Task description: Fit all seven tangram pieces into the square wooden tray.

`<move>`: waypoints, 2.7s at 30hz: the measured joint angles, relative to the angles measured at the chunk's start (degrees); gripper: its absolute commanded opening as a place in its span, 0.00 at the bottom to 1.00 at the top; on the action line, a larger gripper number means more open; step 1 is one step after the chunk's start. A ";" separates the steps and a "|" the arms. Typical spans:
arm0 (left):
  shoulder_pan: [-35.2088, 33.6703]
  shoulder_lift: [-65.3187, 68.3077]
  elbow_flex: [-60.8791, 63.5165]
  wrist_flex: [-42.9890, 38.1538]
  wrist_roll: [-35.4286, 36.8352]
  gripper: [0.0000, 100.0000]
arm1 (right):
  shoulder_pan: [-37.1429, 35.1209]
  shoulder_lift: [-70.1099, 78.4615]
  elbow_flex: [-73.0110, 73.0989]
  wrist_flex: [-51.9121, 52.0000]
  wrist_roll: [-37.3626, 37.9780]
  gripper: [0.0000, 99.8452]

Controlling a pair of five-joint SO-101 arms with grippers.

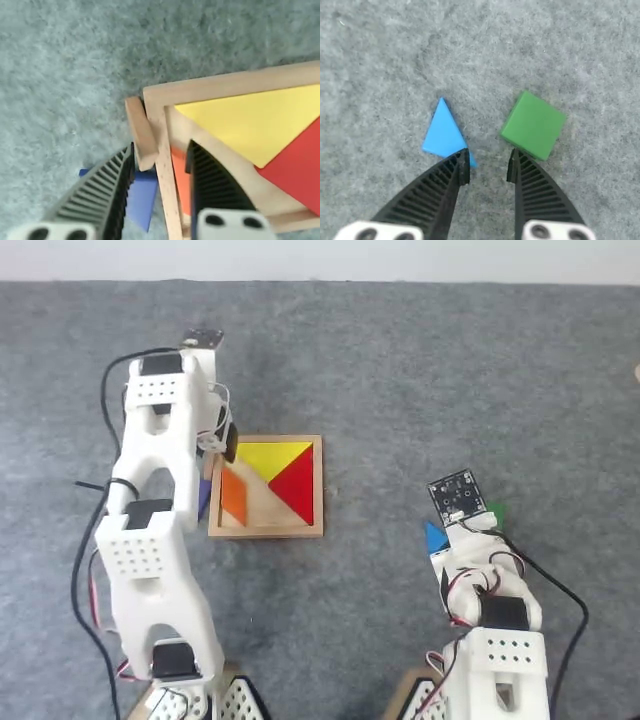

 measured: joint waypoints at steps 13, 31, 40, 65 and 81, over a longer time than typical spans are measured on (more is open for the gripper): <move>-0.88 0.00 1.23 -2.37 -3.69 0.02 | 0.00 0.00 0.00 0.00 0.00 0.14; 1.85 -0.97 -10.81 9.58 -6.24 0.02 | 0.00 0.00 0.00 0.00 0.00 0.14; 13.89 -8.70 -0.53 12.57 -5.63 0.02 | 0.00 0.00 0.00 0.00 0.00 0.14; 15.47 -18.29 24.53 -2.46 1.76 0.14 | 0.00 0.00 0.00 0.00 0.18 0.14; 5.89 -18.46 26.20 -3.96 -2.64 0.14 | 0.00 0.00 0.00 0.00 0.18 0.14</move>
